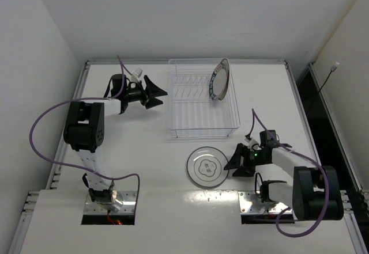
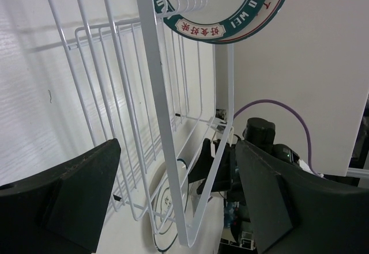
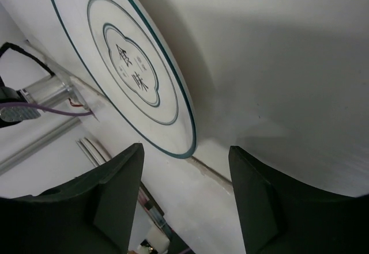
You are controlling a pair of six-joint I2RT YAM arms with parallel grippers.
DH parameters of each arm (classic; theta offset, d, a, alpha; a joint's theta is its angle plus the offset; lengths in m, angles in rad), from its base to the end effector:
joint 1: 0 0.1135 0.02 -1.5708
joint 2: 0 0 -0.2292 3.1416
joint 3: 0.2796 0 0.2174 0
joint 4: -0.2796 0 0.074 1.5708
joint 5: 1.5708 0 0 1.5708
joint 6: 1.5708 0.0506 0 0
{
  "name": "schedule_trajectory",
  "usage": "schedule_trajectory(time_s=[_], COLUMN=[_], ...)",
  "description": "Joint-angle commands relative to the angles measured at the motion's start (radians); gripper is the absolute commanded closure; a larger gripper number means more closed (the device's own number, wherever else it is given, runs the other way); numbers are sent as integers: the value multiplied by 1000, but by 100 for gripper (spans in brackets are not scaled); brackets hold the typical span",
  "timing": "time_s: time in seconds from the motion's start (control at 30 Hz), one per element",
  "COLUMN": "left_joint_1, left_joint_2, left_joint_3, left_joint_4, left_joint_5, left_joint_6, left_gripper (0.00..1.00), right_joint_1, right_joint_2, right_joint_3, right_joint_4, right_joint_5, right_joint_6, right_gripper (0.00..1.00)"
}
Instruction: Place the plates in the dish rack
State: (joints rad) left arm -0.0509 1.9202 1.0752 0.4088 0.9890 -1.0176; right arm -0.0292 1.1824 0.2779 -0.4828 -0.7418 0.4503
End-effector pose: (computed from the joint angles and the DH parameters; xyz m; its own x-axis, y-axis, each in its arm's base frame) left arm 0.3717 -0.0613 0.1694 -0.8890 -0.4229 -0.1759 0.0530 0.2864 -0.9566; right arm 0.1308 0.0304 0.0890 -0.9291 0.3482 0.1248 0.3362 0.6542 0.6775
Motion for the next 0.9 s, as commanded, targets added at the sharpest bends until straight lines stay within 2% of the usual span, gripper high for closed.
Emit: schedule_trajectory(time_s=[0.0, 0.2, 0.23, 0.27, 0.43, 0.53, 0.67, 0.77, 0.87], left_joint_1=[6, 16, 16, 16, 16, 25, 45, 66, 95], left_joint_2=[-20, -20, -20, -20, -20, -20, -29, -41, -53], left_joint_3=[31, 31, 31, 31, 31, 31, 22, 2, -7], left_joint_4=[30, 41, 41, 41, 41, 41, 65, 87, 87], left_joint_5=[5, 5, 5, 5, 14, 14, 14, 5, -4], left_joint_6=[4, -6, -6, -6, -6, -15, -38, -56, -56], left_gripper=[21, 21, 21, 21, 21, 21, 21, 21, 21], right_joint_1=[15, 38, 38, 49, 58, 58, 106, 143, 179], right_joint_2=[31, 141, 160, 178, 263, 186, 4, -200, -305], right_joint_3=[6, 6, 20, 29, 63, 73, 112, 209, 308], right_joint_4=[130, 216, 225, 225, 225, 147, -53, -204, -337], right_joint_5=[-50, -50, -50, -41, -41, 1, 76, 169, 203], right_joint_6=[47, 67, 67, 67, 56, 45, 34, 97, 123], right_gripper=[44, 58, 68, 75, 100, 100, 100, 100, 100])
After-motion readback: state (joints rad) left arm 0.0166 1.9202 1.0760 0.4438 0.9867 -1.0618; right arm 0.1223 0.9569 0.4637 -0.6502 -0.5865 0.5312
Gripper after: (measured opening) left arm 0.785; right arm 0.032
